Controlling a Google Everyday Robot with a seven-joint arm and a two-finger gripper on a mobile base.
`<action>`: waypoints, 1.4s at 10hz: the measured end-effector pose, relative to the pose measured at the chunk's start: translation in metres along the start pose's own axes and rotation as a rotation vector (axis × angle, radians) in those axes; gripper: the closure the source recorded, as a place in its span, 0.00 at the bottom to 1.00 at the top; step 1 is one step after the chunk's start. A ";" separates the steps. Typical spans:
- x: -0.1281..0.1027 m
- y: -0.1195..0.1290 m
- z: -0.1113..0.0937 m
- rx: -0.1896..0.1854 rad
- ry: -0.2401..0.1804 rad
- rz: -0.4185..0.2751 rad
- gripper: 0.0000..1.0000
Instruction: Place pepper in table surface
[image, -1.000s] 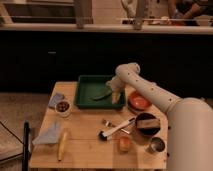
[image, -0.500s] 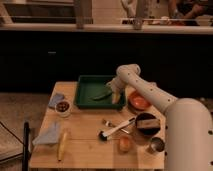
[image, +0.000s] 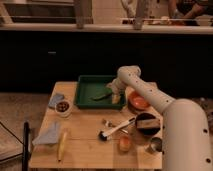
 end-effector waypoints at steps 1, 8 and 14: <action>-0.002 -0.002 -0.003 0.001 0.010 -0.012 0.20; -0.013 -0.011 0.012 -0.120 0.052 -0.076 0.20; -0.010 -0.006 0.030 -0.205 0.056 -0.075 0.41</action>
